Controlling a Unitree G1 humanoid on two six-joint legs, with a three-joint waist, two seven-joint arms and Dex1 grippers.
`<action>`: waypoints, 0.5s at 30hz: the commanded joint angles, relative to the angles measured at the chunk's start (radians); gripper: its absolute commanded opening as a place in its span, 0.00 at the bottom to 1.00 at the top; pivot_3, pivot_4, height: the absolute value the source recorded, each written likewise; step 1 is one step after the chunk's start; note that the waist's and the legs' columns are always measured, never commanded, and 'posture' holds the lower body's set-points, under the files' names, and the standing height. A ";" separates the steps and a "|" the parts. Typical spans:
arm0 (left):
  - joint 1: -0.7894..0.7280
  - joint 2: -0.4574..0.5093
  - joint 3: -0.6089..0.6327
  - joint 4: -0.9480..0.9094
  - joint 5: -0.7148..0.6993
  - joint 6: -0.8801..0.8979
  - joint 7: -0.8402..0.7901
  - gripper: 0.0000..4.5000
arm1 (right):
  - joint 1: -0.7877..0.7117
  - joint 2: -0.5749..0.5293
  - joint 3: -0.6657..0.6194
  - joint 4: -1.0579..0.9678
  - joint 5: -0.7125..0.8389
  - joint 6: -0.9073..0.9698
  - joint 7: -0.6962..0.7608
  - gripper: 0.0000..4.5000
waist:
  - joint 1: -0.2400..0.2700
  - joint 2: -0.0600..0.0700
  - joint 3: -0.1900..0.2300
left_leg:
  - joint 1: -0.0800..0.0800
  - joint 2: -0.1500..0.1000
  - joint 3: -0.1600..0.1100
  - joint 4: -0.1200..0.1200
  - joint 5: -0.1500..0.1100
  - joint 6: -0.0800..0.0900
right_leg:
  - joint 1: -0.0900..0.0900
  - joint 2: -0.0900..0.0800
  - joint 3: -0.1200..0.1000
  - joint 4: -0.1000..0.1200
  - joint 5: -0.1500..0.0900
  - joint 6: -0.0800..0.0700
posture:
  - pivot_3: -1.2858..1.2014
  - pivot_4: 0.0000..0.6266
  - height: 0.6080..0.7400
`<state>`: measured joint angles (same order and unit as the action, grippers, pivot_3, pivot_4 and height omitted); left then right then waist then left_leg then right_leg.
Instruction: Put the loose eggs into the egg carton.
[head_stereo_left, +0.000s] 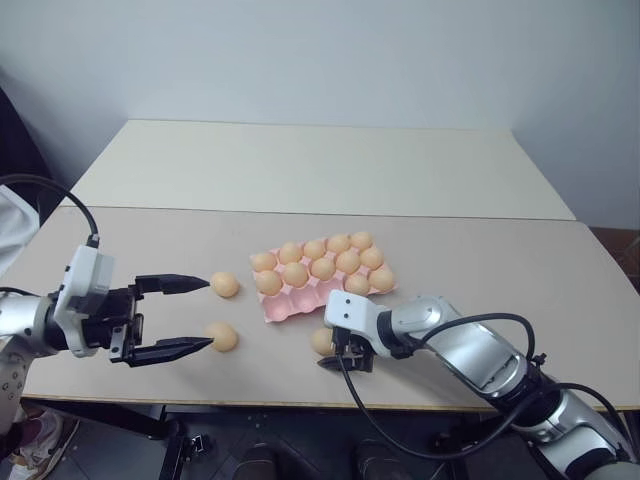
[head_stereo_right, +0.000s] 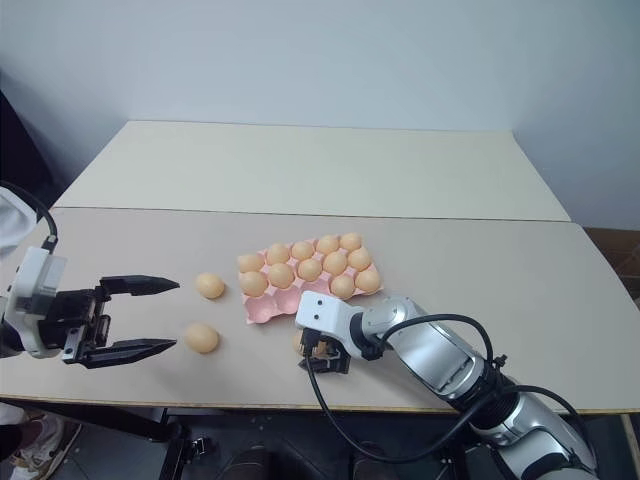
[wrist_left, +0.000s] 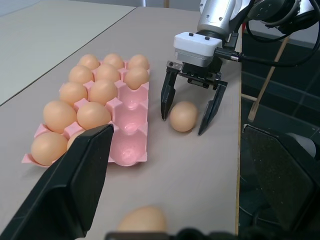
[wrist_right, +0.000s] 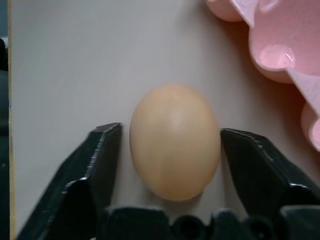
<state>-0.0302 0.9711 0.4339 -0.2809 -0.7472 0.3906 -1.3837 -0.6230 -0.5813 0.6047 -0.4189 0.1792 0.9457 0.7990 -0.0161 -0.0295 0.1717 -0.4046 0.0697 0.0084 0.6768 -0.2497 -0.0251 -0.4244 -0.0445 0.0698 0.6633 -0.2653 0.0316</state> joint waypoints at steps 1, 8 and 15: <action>0.006 0.007 0.021 -0.030 0.000 -0.013 0.005 1.00 | -0.004 0.004 -0.054 -0.026 0.014 -0.015 0.006 0.56 | 0.000 0.000 0.000 | 0.000 0.000 0.000 0.000 0.000 0.000 | 0.000 0.000 0.000 0.000 0.000 0.000 | 0.52 0.24 1.00; -0.001 -0.002 0.027 -0.033 -0.012 -0.014 0.022 1.00 | 0.015 0.016 -0.239 -0.080 0.133 -0.054 0.048 0.42 | 0.000 0.000 0.000 | 0.000 0.000 0.000 0.000 0.000 0.000 | 0.000 0.000 0.000 0.000 0.000 0.000 | 0.52 0.24 1.00; -0.081 -0.054 0.026 -0.030 -0.089 0.032 0.108 1.00 | -0.069 0.090 -0.283 0.061 0.071 -0.086 -0.055 0.42 | -0.002 0.000 0.000 | 0.001 0.000 0.000 0.000 0.000 0.000 | 0.001 0.000 0.000 0.000 0.000 0.000 | 0.52 0.24 1.00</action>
<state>-0.0978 0.9225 0.4368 -0.2932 -0.7985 0.4132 -1.2982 -0.6741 -0.4950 0.3410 -0.3755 0.2674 0.8761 0.7703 -0.0185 -0.0296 0.1717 -0.4042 0.0696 0.0080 0.6767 -0.2497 -0.0251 -0.4238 -0.0445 0.0697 0.6635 -0.2653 0.0316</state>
